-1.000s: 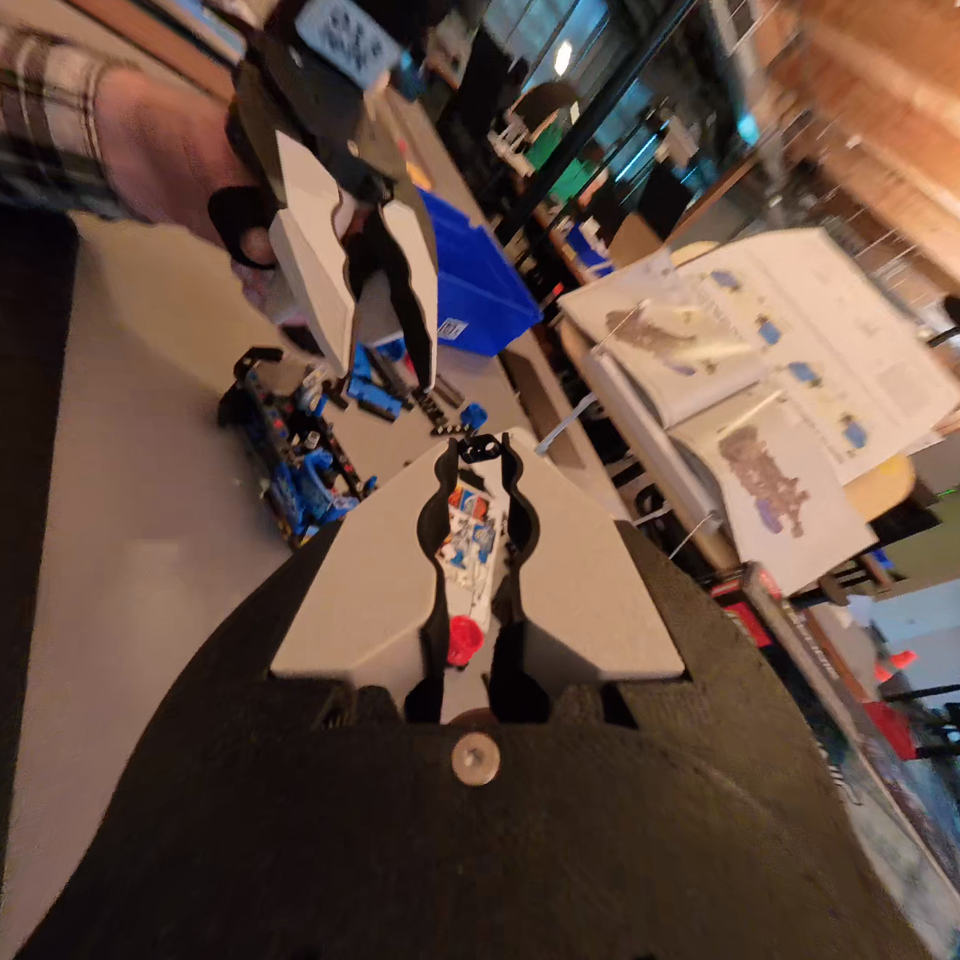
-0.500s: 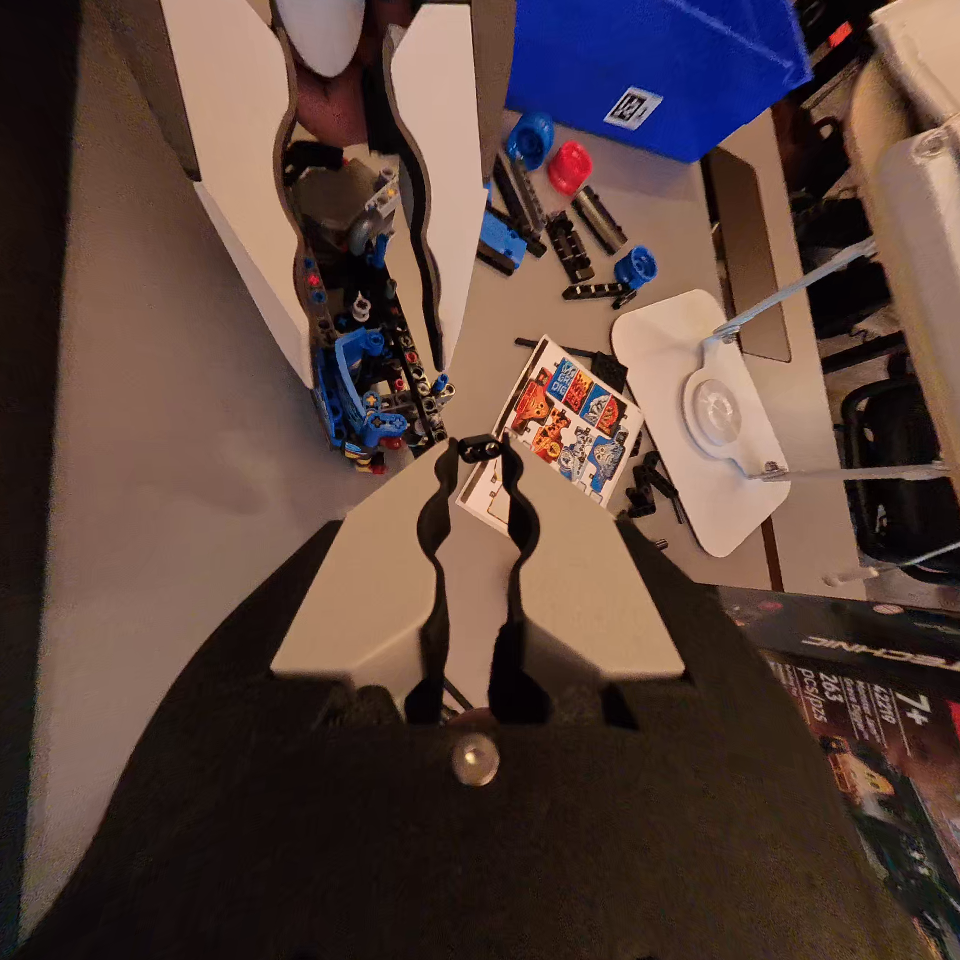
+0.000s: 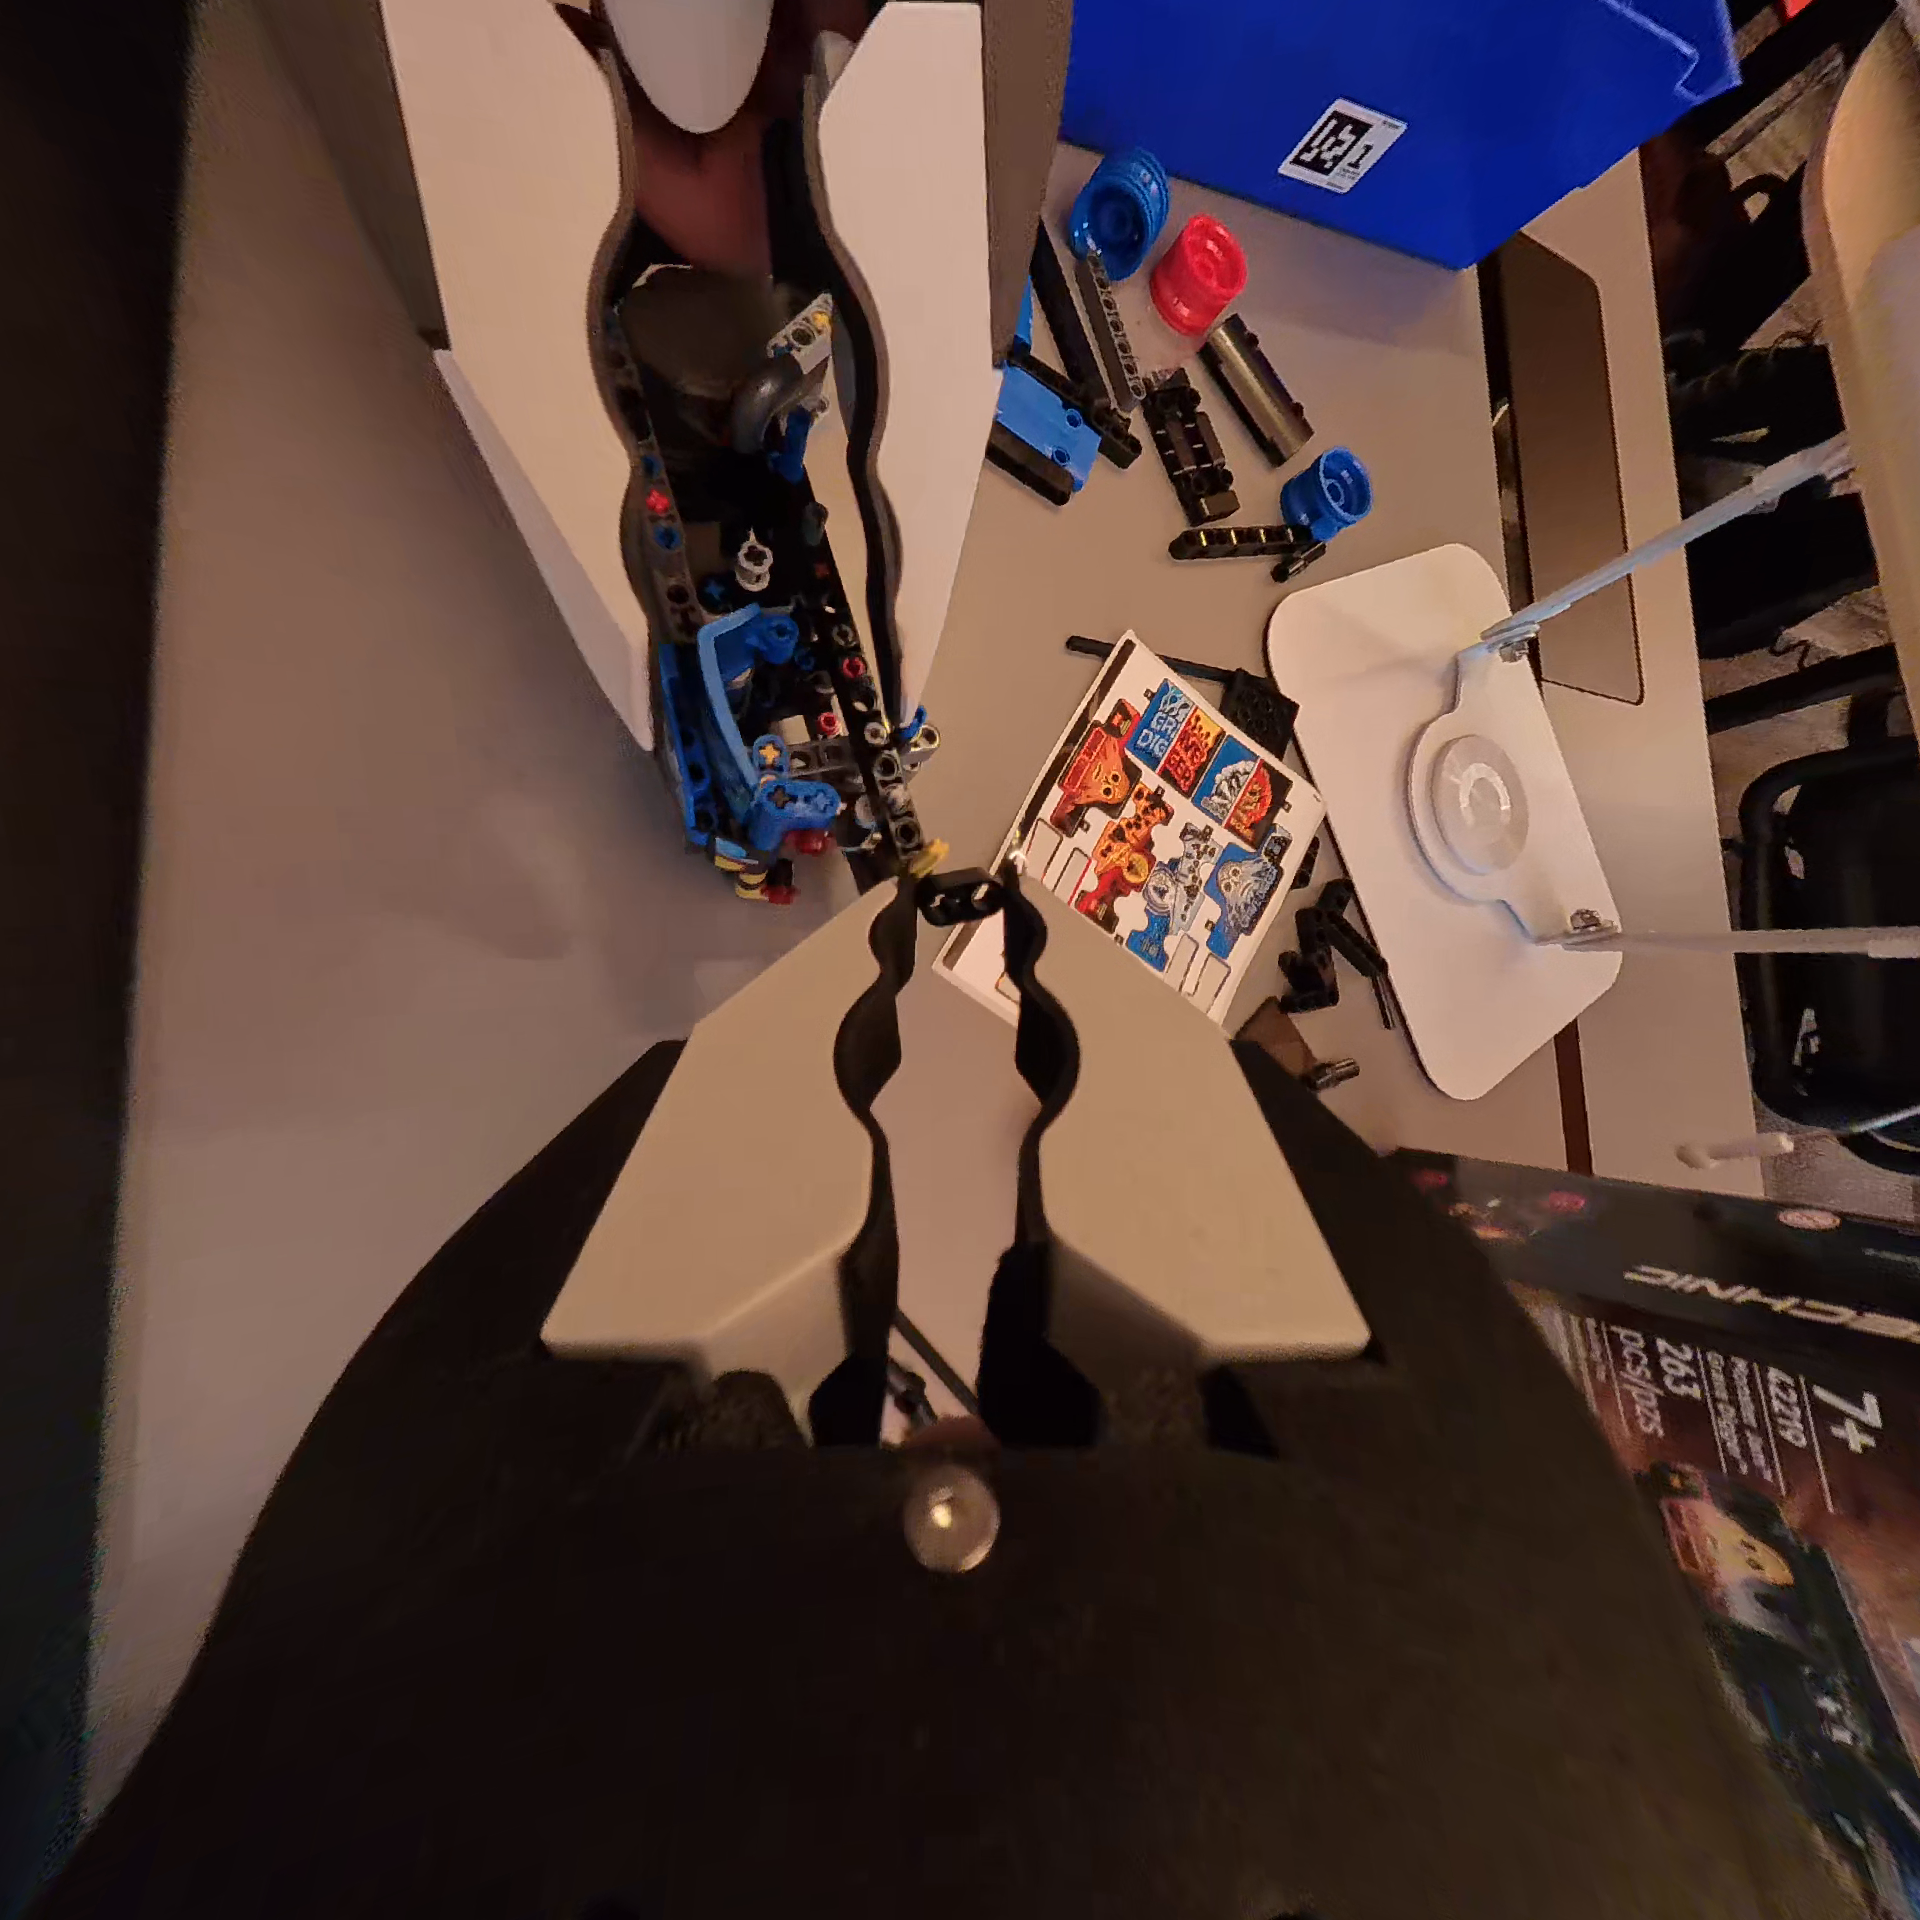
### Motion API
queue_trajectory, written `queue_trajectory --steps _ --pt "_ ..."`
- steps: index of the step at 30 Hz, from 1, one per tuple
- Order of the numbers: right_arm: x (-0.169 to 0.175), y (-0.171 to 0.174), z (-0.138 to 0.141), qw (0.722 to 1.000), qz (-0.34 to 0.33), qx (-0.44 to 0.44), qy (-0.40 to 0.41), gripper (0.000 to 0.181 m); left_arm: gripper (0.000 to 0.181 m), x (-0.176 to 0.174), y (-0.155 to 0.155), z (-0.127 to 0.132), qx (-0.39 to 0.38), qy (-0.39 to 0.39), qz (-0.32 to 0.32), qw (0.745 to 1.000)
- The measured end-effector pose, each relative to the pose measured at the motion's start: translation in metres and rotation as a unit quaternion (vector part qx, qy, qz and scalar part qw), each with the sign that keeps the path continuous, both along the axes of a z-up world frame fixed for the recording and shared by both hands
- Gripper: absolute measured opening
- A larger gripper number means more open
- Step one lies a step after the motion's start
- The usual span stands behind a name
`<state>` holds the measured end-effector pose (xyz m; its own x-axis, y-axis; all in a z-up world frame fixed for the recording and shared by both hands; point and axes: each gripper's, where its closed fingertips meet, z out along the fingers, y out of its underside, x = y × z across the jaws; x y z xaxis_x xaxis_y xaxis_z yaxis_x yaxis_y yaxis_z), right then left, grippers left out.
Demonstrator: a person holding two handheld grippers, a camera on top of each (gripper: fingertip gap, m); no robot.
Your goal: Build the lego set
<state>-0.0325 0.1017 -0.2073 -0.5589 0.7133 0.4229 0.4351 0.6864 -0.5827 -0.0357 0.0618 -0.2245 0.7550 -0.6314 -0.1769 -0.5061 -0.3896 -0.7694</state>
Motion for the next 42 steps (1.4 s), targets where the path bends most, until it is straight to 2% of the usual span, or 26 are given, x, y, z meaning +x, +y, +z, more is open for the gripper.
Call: queue_trajectory --steps 5,9,12,14,21,26,37,42 --pt "0.013 -0.007 0.015 0.999 0.001 -0.023 0.048 0.014 0.044 0.005 0.000 0.012 0.024 -0.012 -0.004 1.000" --pt "0.023 -0.019 0.029 0.995 0.006 -0.029 0.094 0.014 0.040 0.017 0.002 0.035 0.059 -0.070 -0.010 0.996" --pt "0.037 -0.022 0.021 0.997 -0.001 -0.027 0.071 0.014 0.039 0.025 0.000 0.049 0.077 -0.103 -0.021 0.992" --pt "0.052 -0.023 0.001 0.999 -0.005 -0.038 0.016 0.014 0.038 0.030 -0.003 0.051 0.081 -0.102 -0.030 0.991" --pt "0.091 -0.021 -0.068 0.988 -0.038 -0.070 -0.135 0.014 0.037 0.047 -0.005 0.035 0.078 -0.058 -0.055 0.994" --pt "0.098 -0.021 -0.089 0.976 -0.056 -0.095 -0.186 0.015 0.038 0.054 -0.006 0.027 0.065 -0.054 -0.067 0.994" --pt "0.099 -0.023 -0.089 0.974 -0.059 -0.104 -0.193 0.025 0.038 0.056 -0.008 0.020 0.057 -0.045 -0.075 0.995" --pt "0.106 -0.016 -0.072 0.976 -0.070 -0.122 -0.168 0.027 0.039 0.057 -0.010 0.021 0.060 -0.042 -0.079 0.994"
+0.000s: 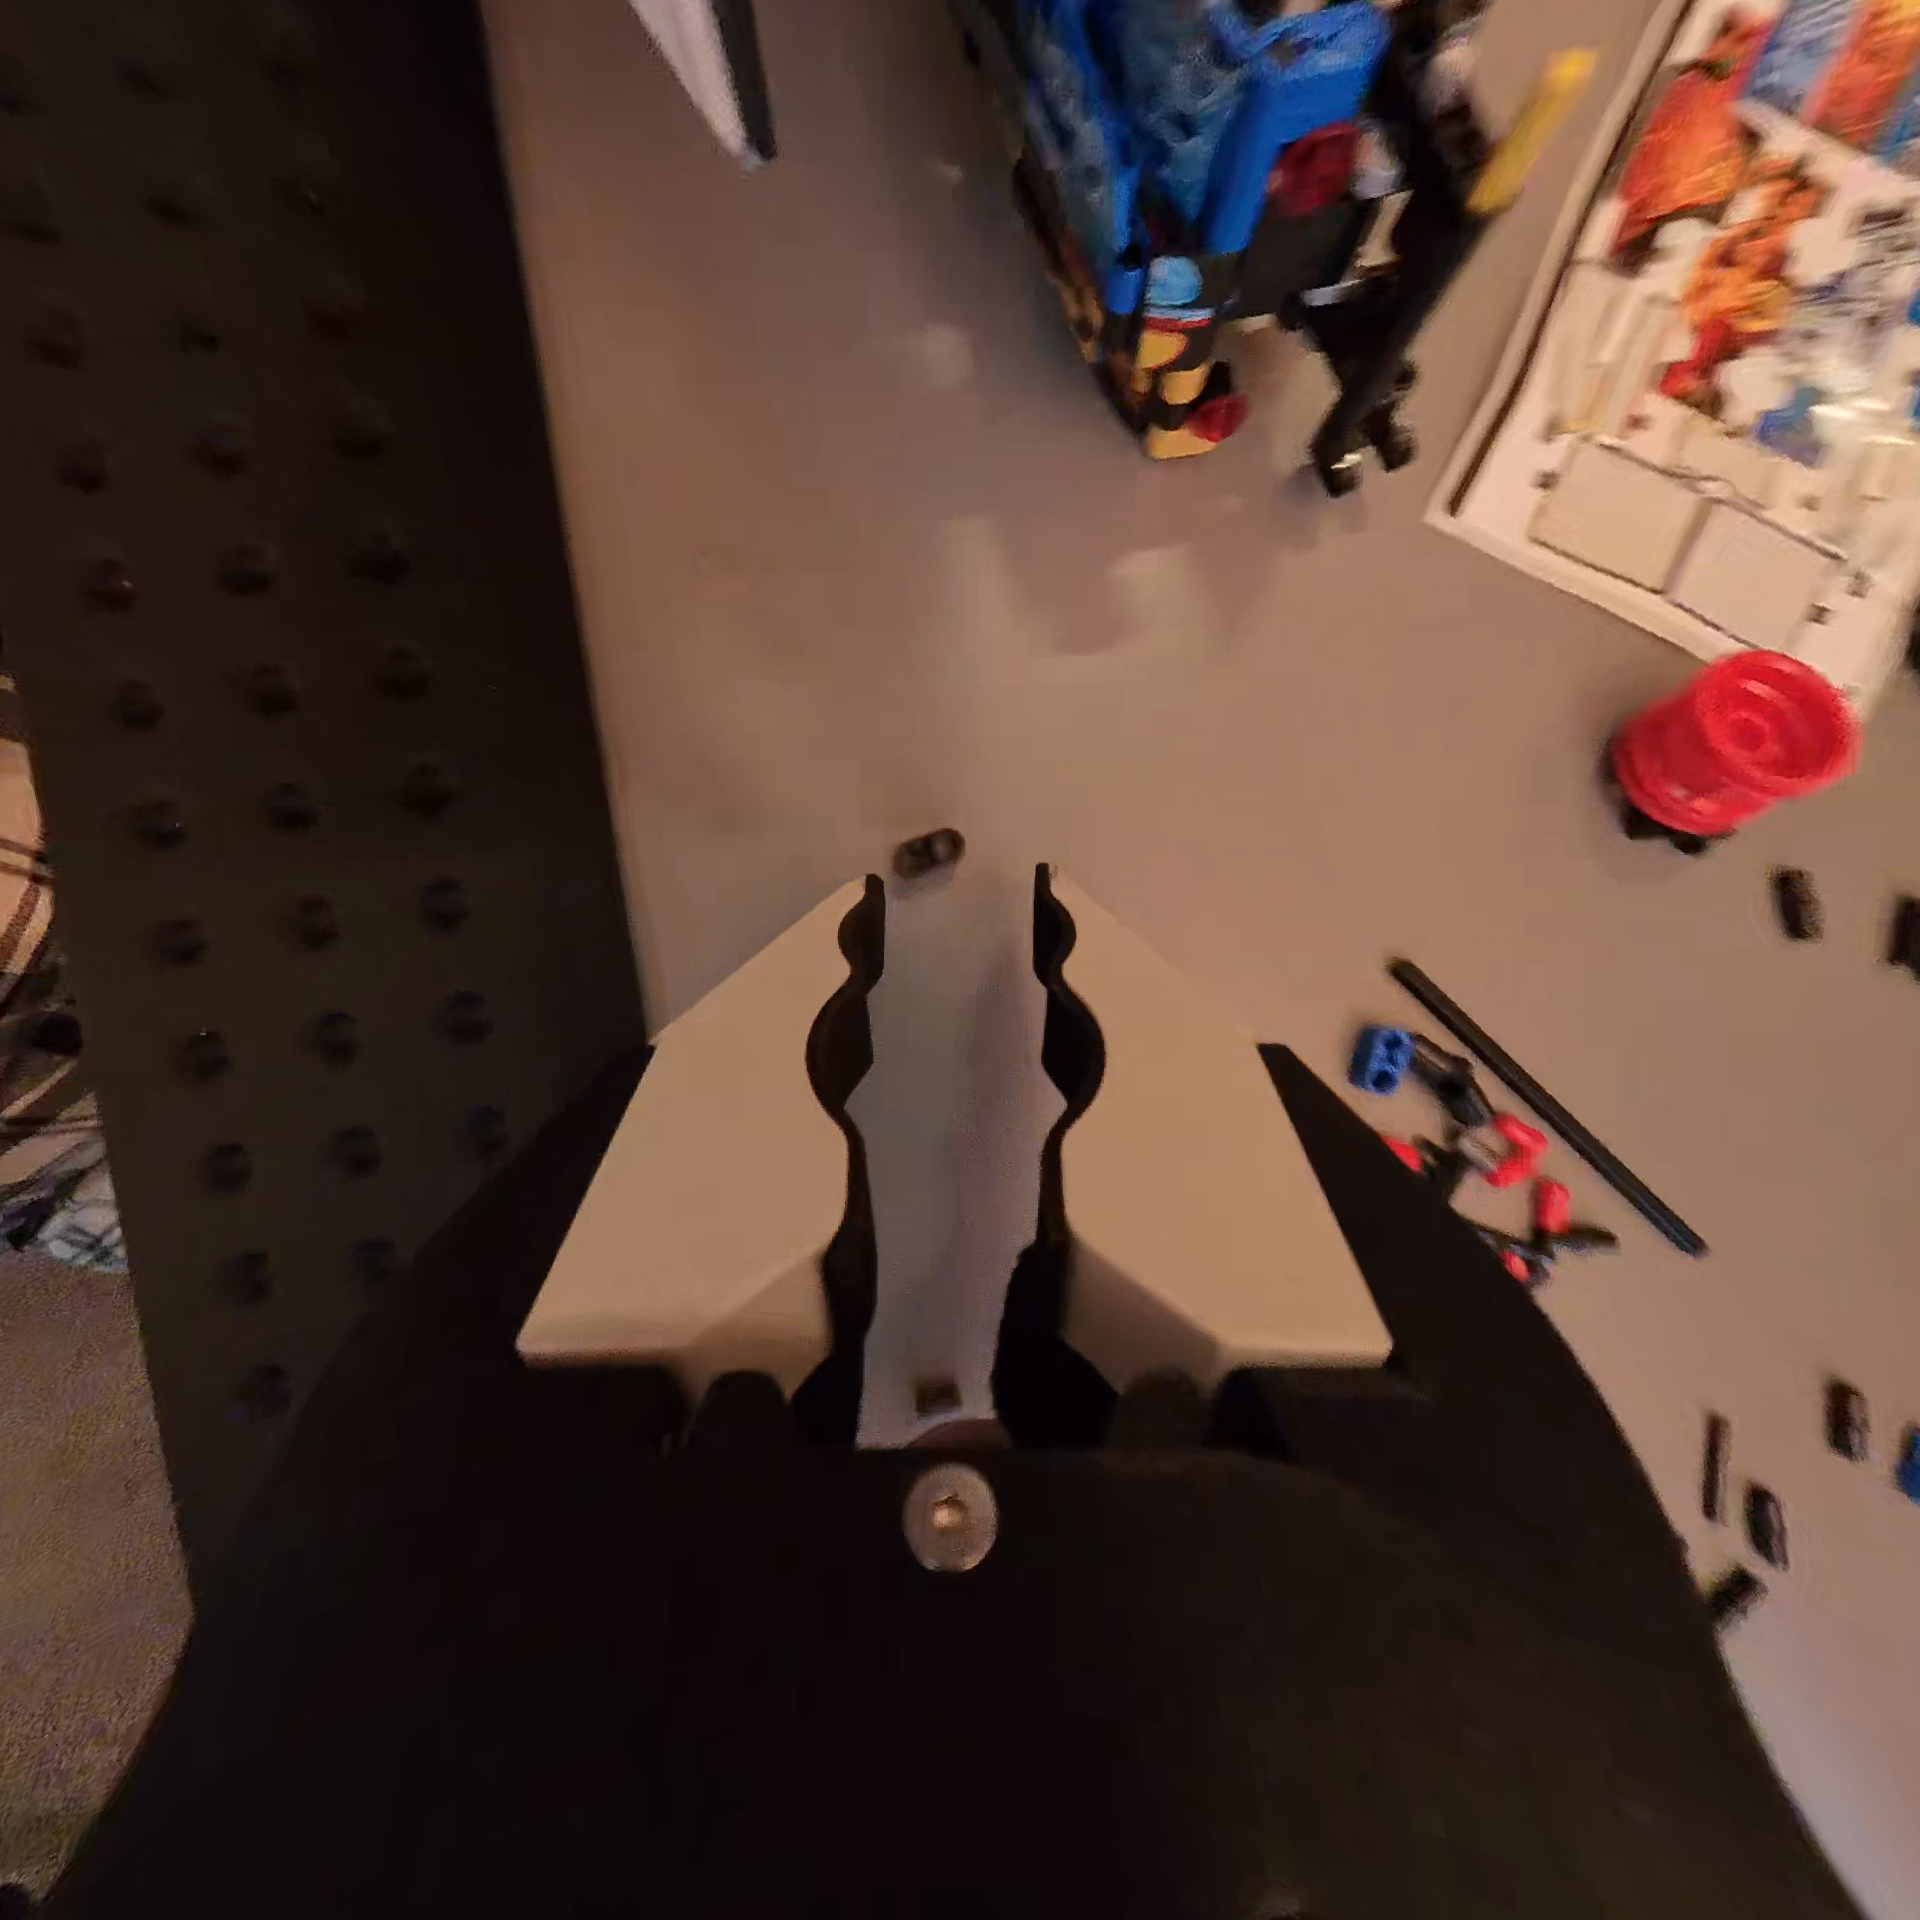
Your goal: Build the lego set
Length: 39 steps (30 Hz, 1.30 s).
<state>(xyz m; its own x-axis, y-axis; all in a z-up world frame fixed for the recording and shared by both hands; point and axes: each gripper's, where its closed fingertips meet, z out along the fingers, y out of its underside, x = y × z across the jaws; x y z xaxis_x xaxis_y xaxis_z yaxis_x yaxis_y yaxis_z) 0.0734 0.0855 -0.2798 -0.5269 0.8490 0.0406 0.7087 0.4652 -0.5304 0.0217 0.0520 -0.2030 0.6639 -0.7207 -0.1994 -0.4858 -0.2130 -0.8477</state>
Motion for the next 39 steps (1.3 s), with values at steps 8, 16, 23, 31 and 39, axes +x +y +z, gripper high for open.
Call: queue_trajectory --steps 8,16,23,31,39 --pt "0.024 0.085 0.031 0.991 -0.117 0.048 0.049 0.020 0.038 0.028 -0.013 0.004 0.015 0.030 -0.039 0.999" --pt "0.044 0.122 0.016 0.988 -0.138 0.066 0.021 0.016 0.037 0.060 -0.020 -0.031 -0.002 0.095 -0.078 0.992" --pt "0.069 0.125 0.004 0.990 -0.131 0.054 -0.007 0.014 0.036 0.071 -0.017 -0.048 -0.005 0.105 -0.089 0.990" --pt "0.094 0.146 0.000 0.983 -0.170 0.064 -0.007 0.015 0.035 0.067 -0.010 -0.049 -0.006 0.086 -0.076 0.993" --pt "0.092 0.171 0.001 0.977 -0.202 0.074 0.012 0.015 0.035 0.068 -0.008 -0.051 -0.005 0.083 -0.077 0.994"
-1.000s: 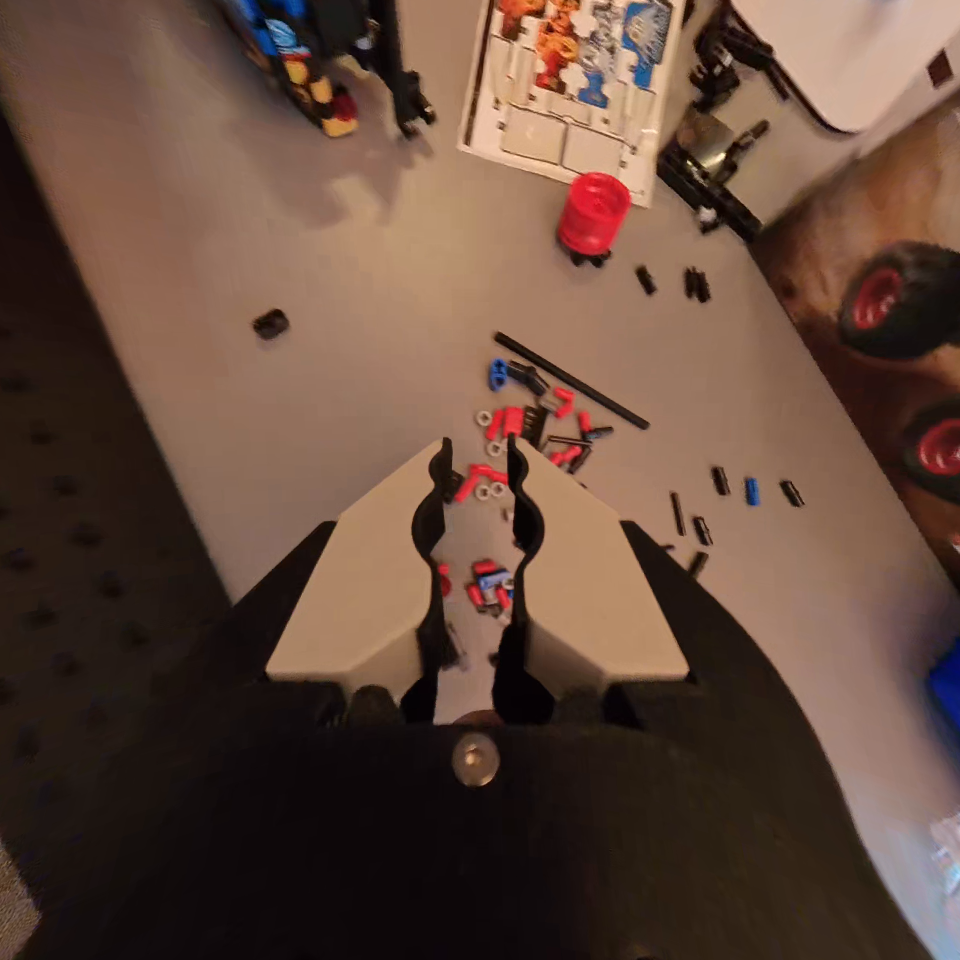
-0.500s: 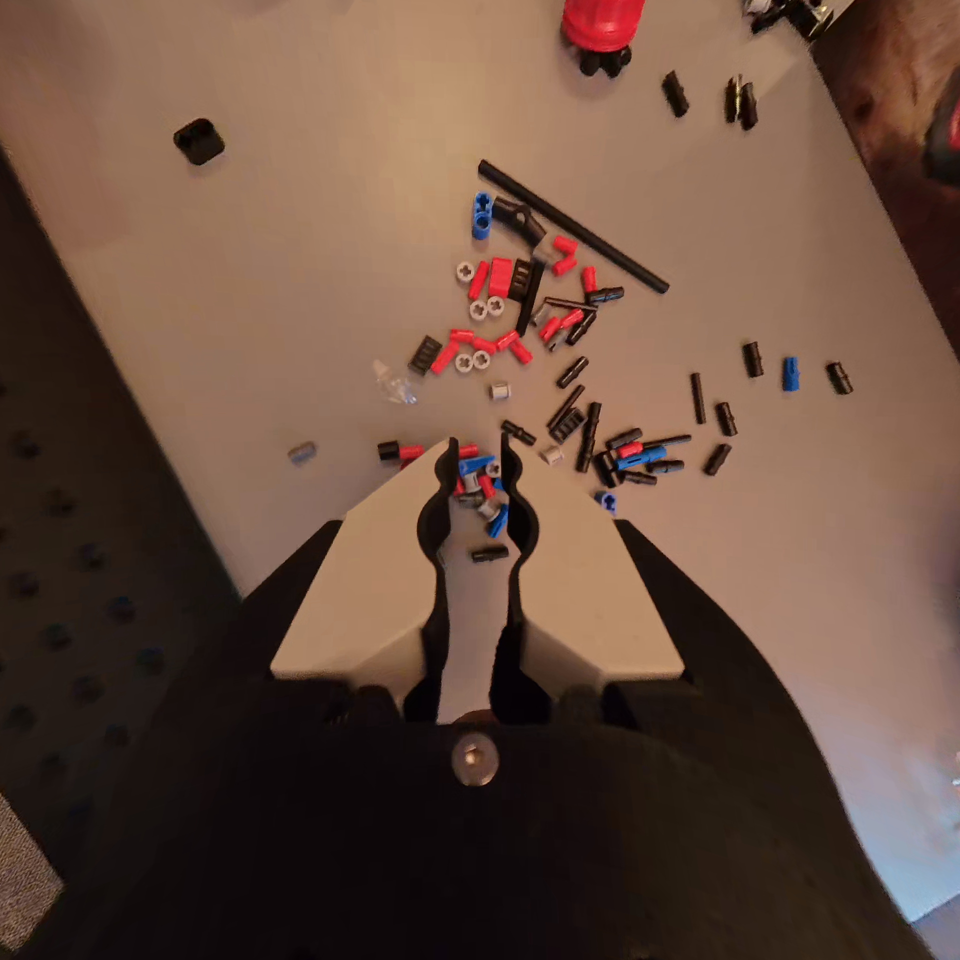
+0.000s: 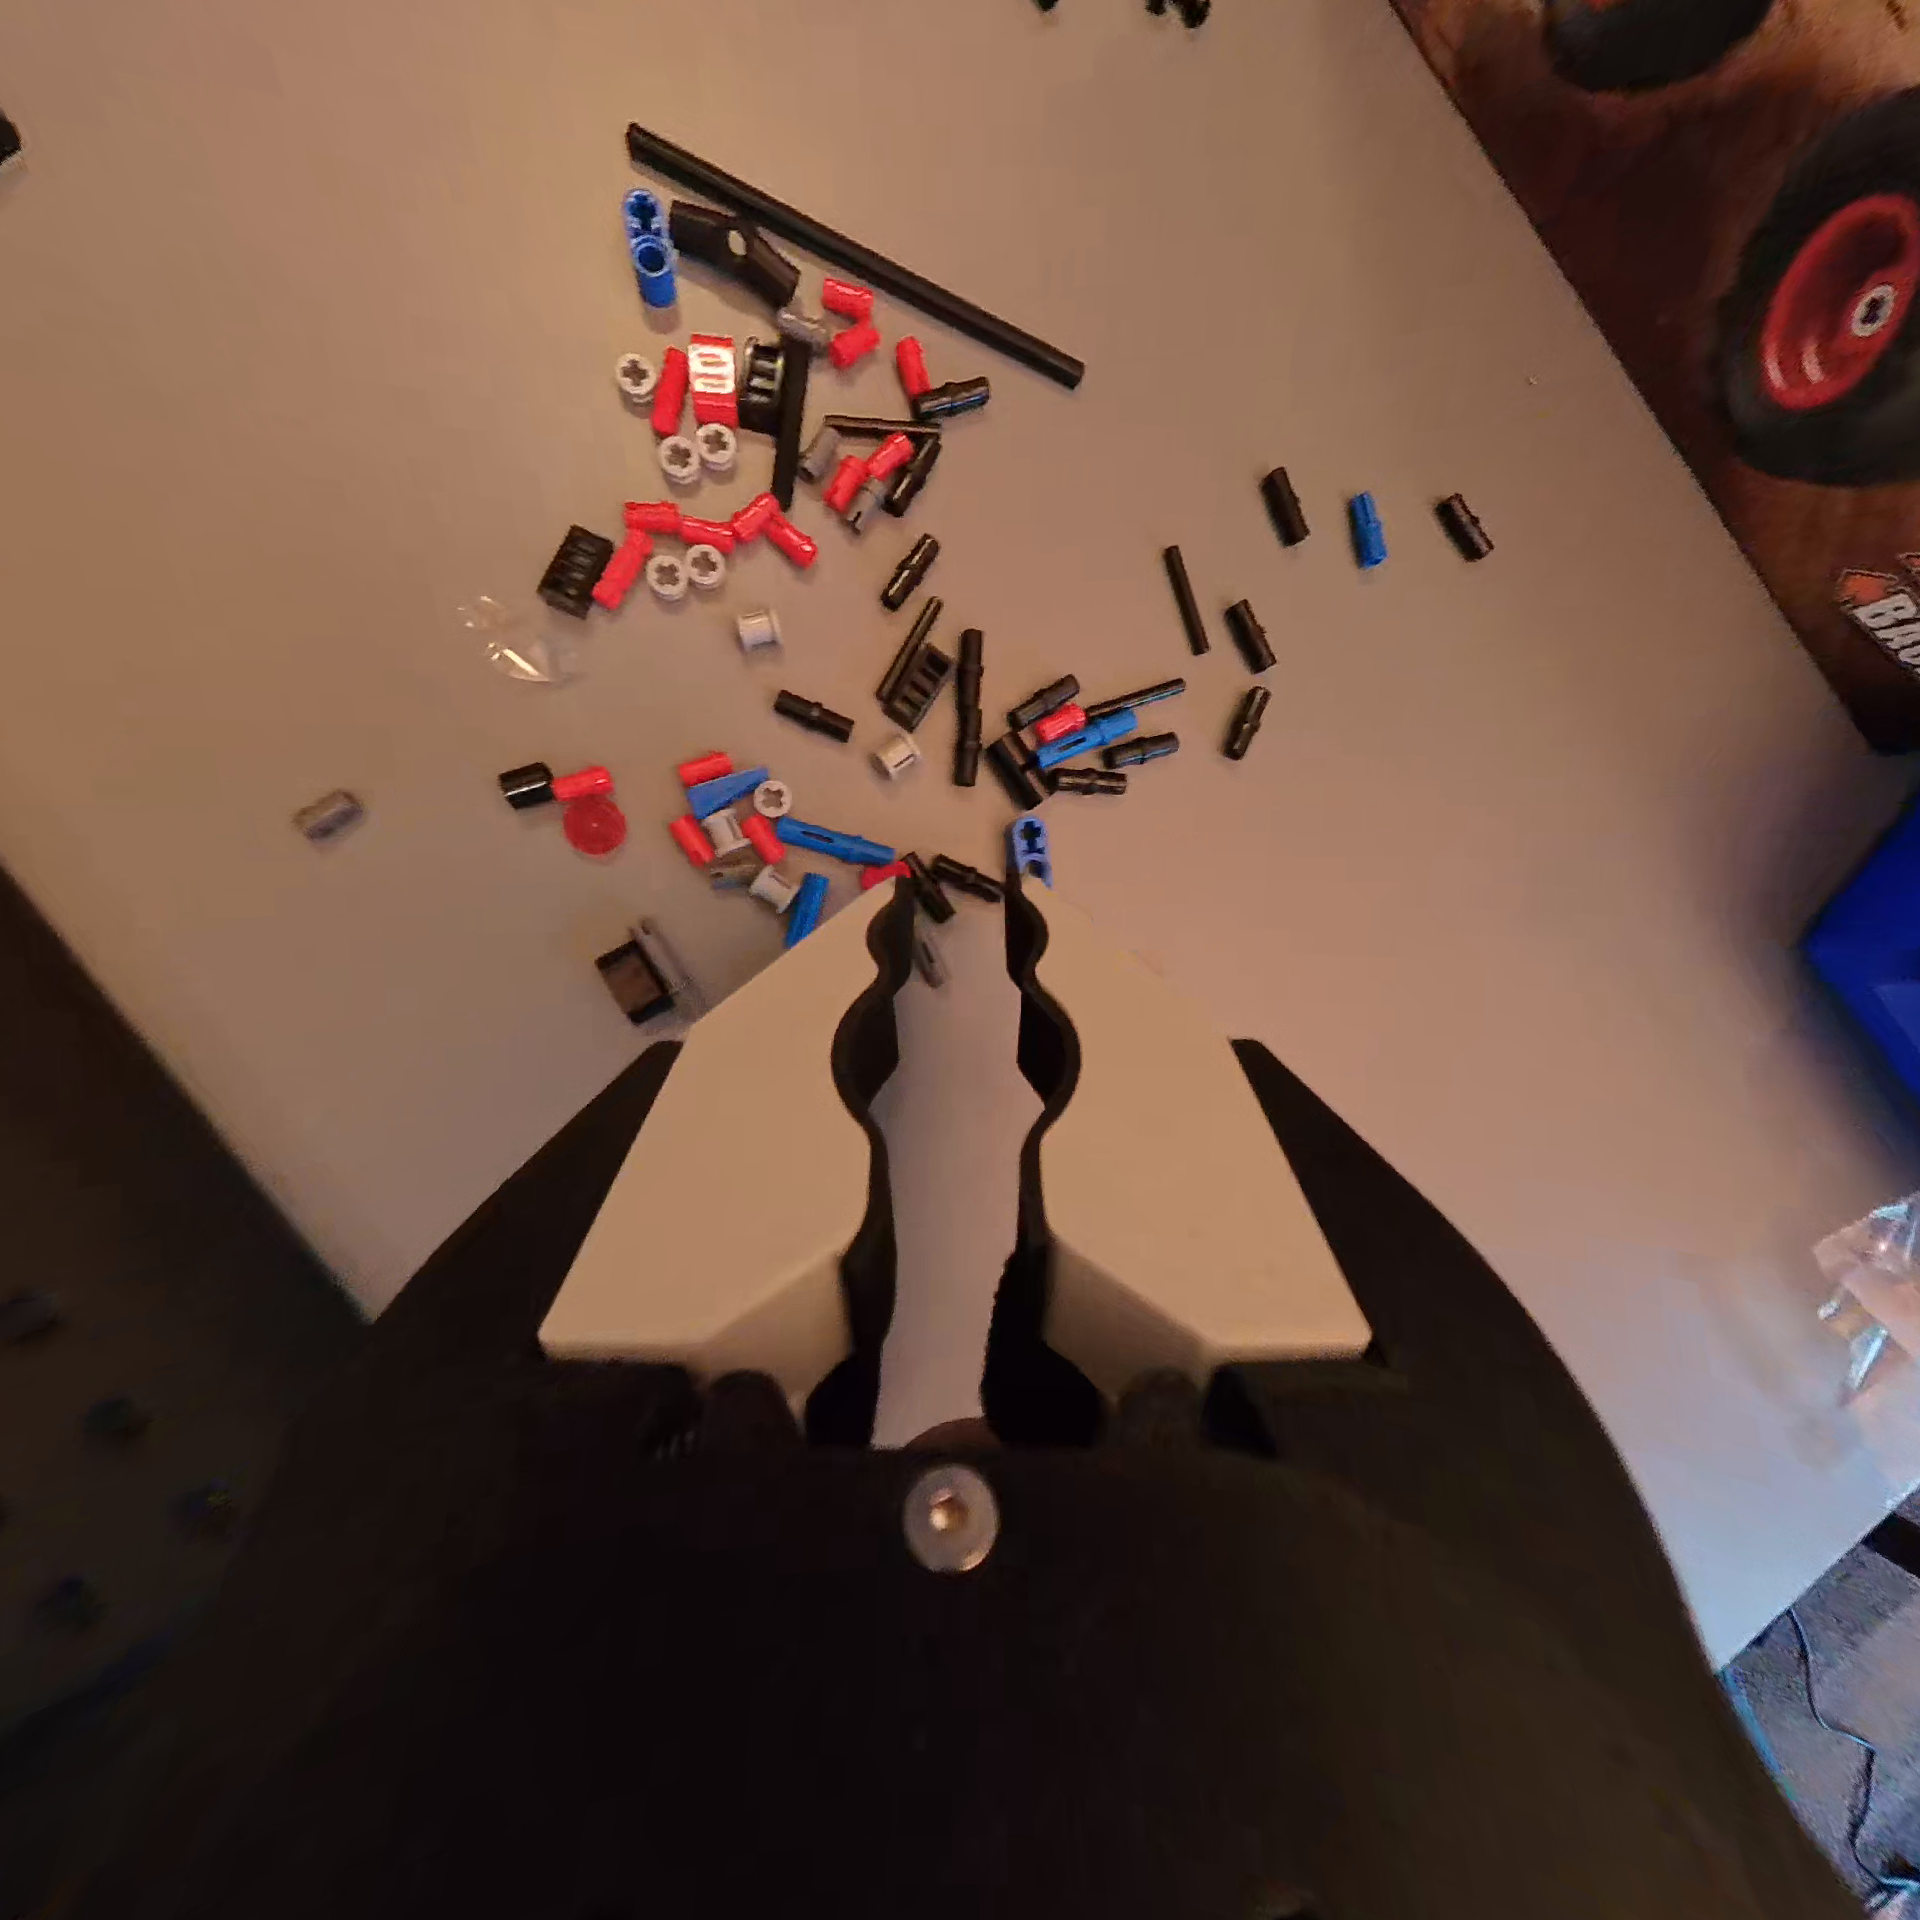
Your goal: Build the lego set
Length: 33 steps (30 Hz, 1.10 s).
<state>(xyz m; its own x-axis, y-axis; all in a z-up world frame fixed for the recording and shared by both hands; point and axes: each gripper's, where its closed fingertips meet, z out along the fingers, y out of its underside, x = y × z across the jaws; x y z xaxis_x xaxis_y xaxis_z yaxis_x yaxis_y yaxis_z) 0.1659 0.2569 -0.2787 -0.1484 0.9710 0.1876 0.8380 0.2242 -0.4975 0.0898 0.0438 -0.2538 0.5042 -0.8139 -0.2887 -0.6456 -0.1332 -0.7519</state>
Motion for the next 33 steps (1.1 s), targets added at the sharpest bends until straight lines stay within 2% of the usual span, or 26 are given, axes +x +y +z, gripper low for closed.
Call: queue_trajectory --steps 7,21,33 --pt "0.003 0.005 -0.003 0.999 0.023 -0.007 -0.023 0.011 0.035 -0.002 -0.002 -0.001 -0.002 -0.003 0.003 1.000" --pt "-0.002 0.005 -0.016 0.991 0.120 -0.010 -0.057 0.002 0.034 -0.002 -0.003 -0.001 -0.001 -0.001 0.002 1.000" --pt "-0.002 0.009 -0.019 0.991 0.113 -0.038 -0.055 0.002 0.034 -0.002 -0.003 0.001 0.000 -0.006 0.001 1.000"
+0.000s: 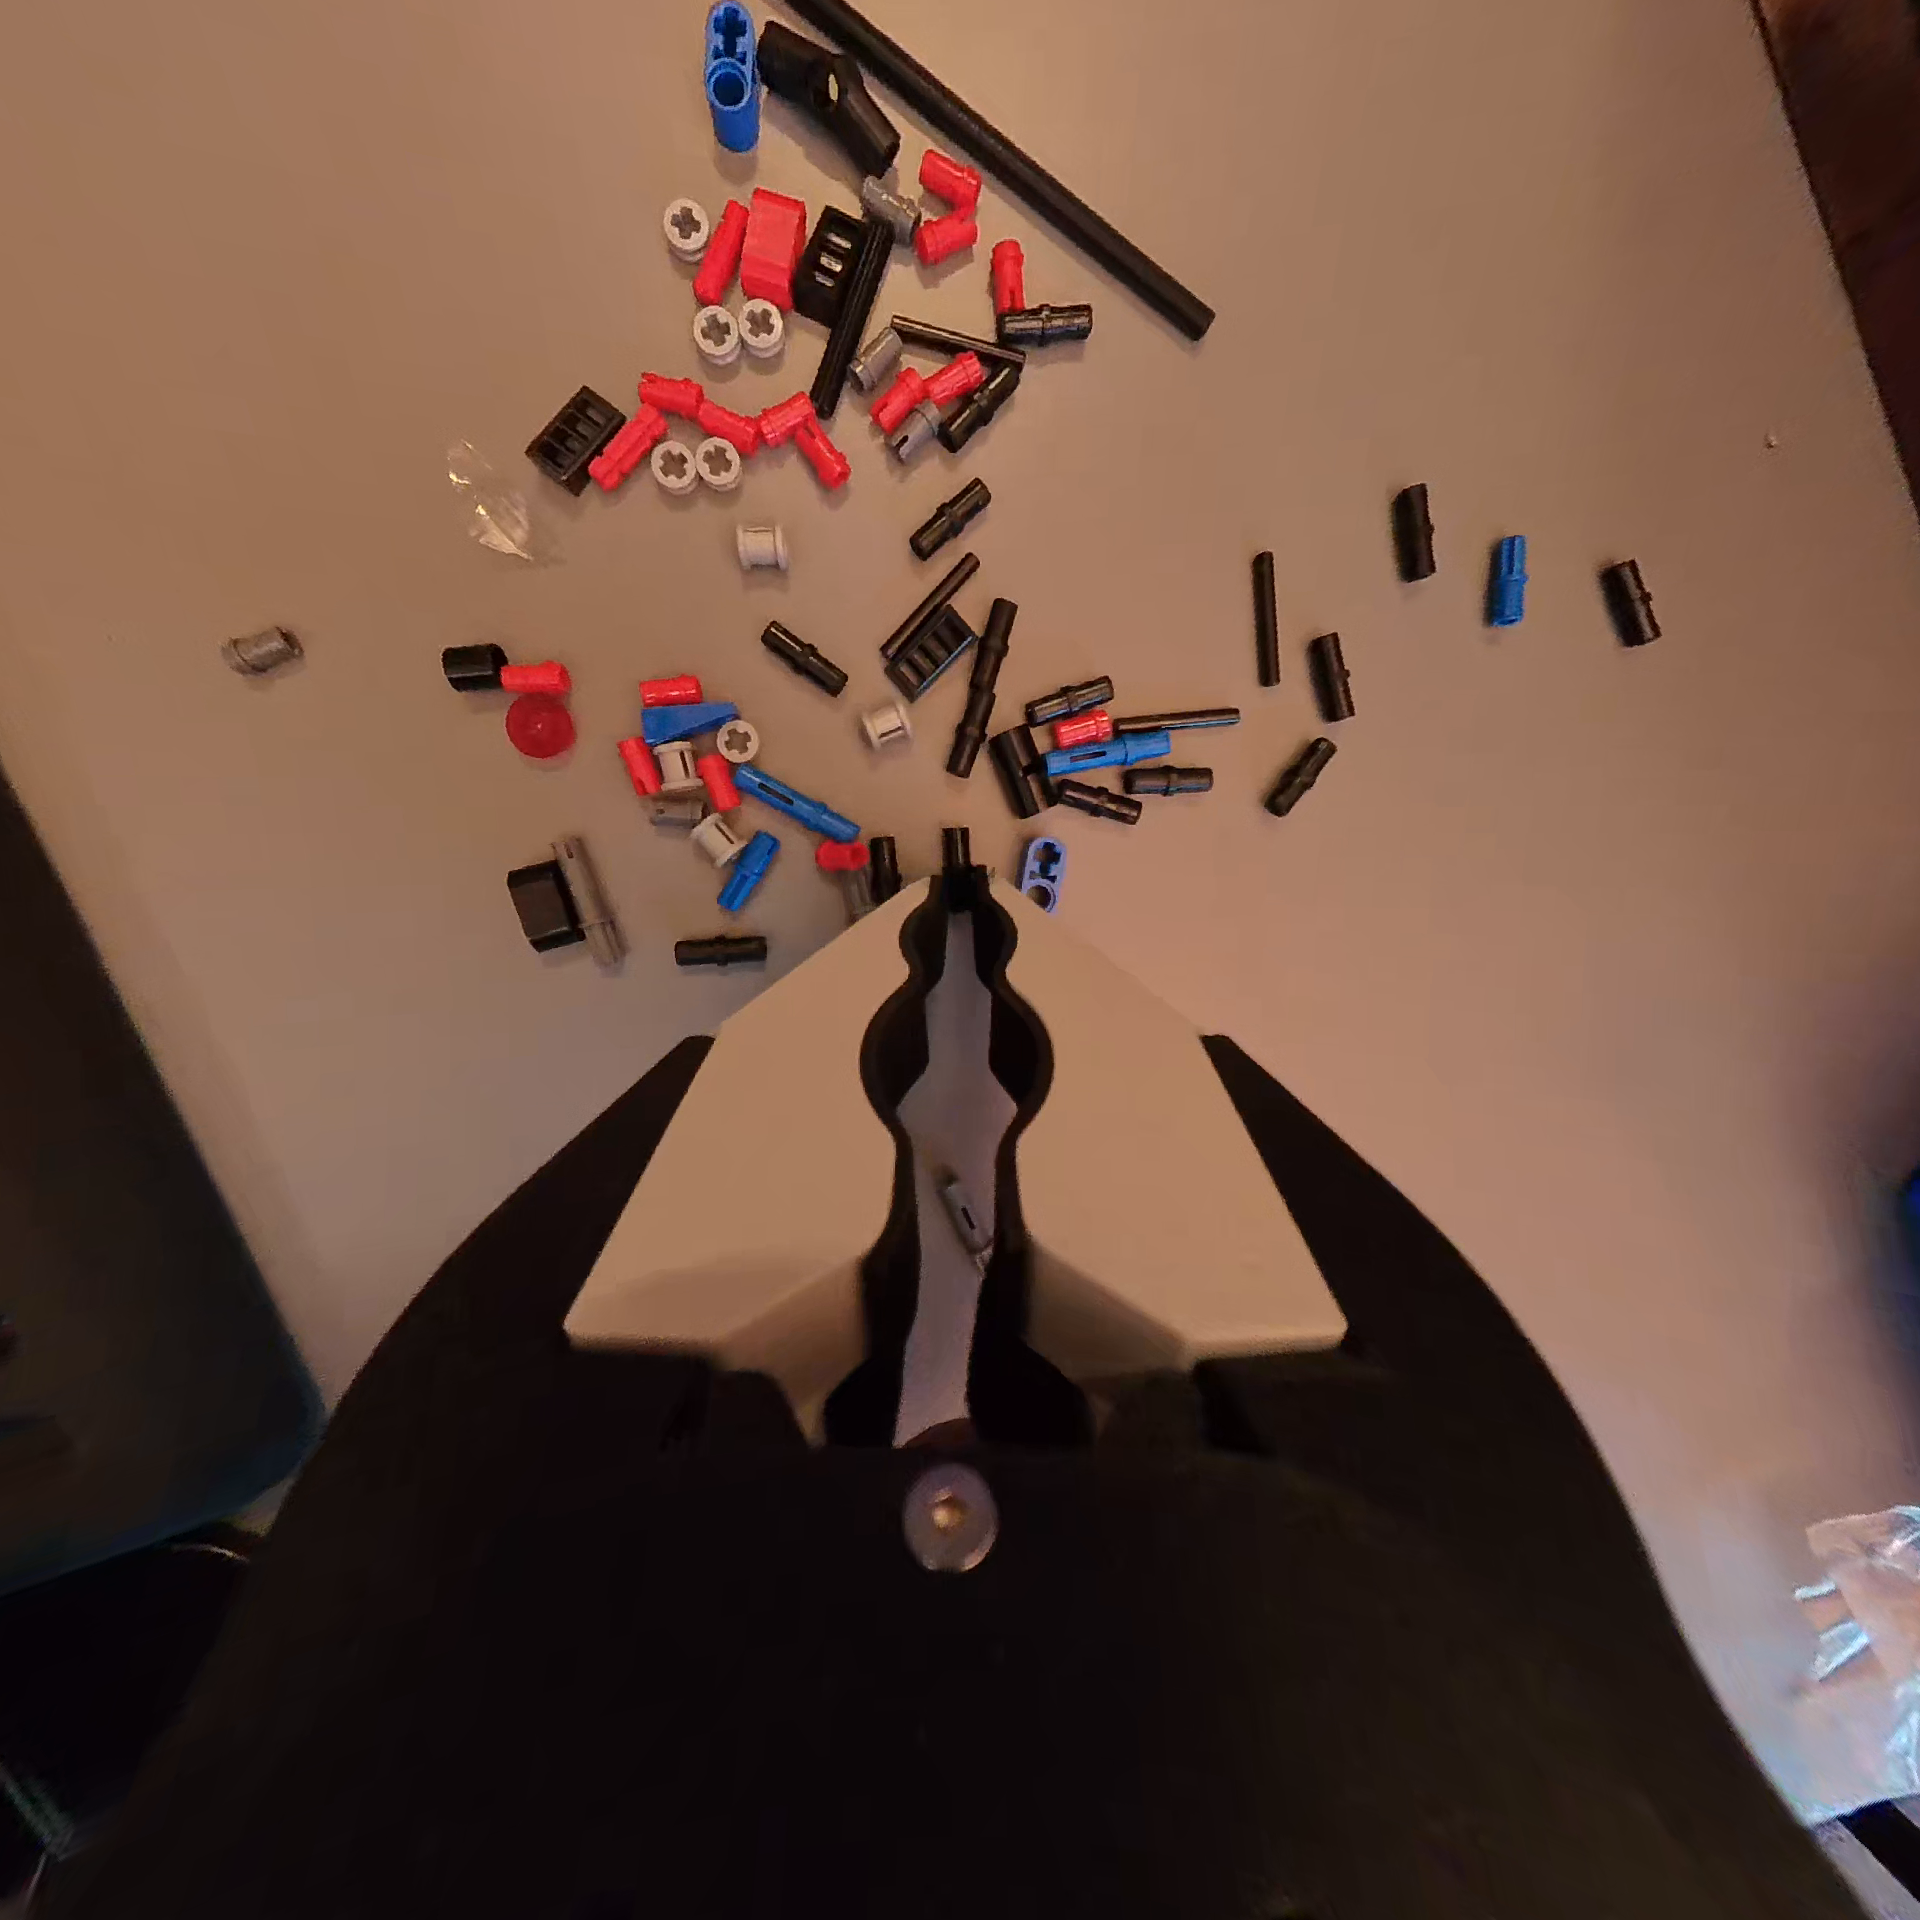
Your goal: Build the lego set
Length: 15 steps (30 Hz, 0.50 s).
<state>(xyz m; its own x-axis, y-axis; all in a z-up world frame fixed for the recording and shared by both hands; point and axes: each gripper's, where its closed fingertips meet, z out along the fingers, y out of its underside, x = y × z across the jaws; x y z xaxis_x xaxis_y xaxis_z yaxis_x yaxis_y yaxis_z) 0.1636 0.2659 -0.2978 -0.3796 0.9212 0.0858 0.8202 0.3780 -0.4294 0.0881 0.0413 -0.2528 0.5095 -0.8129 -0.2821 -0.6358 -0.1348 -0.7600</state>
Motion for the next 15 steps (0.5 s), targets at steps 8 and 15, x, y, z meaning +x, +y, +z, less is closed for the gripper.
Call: queue_trajectory --steps 8,15 --pt "-0.016 -0.019 0.035 0.995 -0.015 0.009 0.094 0.002 0.038 -0.002 0.007 0.011 0.040 -0.002 0.015 0.999" --pt "-0.051 -0.105 0.078 0.980 0.038 -0.033 0.193 0.002 0.040 -0.006 0.018 0.033 0.128 0.015 0.041 0.991"
